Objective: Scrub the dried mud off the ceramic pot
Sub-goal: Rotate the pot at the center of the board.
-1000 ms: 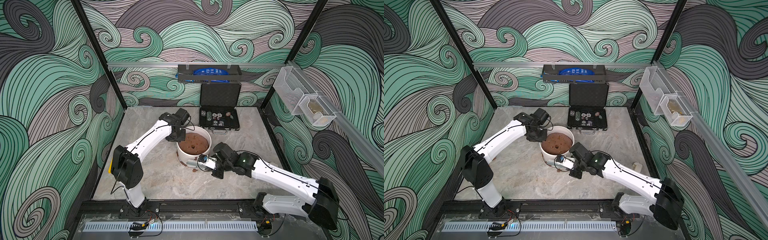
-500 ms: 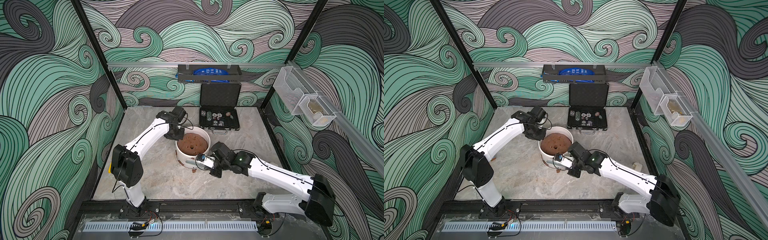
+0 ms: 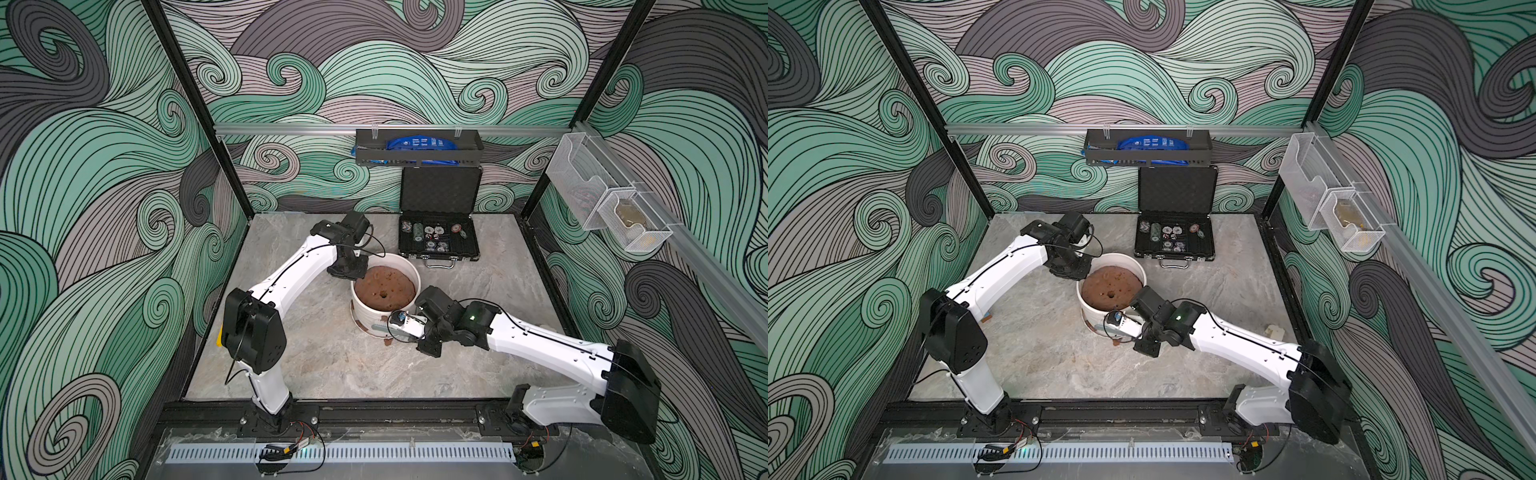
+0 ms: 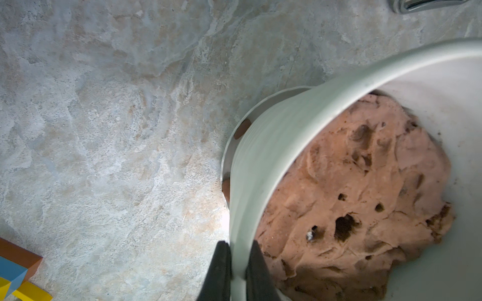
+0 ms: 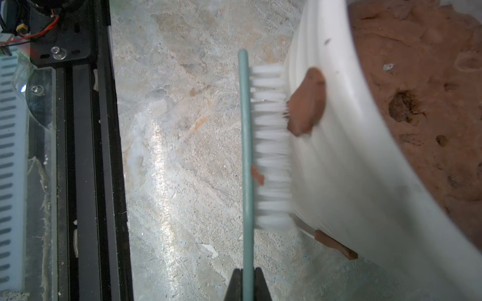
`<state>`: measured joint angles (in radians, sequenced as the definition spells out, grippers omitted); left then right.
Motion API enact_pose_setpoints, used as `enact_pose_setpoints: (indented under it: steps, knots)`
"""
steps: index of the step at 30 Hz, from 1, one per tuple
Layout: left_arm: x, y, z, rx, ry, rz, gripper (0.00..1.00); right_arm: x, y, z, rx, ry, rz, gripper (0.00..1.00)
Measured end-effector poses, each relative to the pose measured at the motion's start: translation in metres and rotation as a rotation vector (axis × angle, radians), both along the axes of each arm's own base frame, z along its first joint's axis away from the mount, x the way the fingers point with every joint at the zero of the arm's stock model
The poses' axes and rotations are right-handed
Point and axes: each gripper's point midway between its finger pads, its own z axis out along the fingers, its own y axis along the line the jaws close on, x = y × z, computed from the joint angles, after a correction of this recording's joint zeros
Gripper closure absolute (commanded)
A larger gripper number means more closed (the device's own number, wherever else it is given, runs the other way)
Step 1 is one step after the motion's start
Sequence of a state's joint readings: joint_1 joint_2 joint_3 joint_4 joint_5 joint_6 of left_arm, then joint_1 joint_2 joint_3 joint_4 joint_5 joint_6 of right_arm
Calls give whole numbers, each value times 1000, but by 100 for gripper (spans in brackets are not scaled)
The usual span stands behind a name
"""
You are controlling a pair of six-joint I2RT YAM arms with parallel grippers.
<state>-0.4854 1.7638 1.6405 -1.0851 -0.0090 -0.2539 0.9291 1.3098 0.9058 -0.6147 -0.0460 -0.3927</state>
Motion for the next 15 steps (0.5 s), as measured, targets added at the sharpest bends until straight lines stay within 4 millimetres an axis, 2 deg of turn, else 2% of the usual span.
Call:
enact_pose_setpoints:
  steps: [4,10,15]
  knots:
    - [0,1,0,-4,3,0,98,-6,0,7,12,-7,19,100]
    - [1,0,0,-11,10,-7,98,-4,-4,36,92,-67,6,100]
    - [1,-1,0,-12,13,-15,99,11,-14,33,77,-66,-53,100]
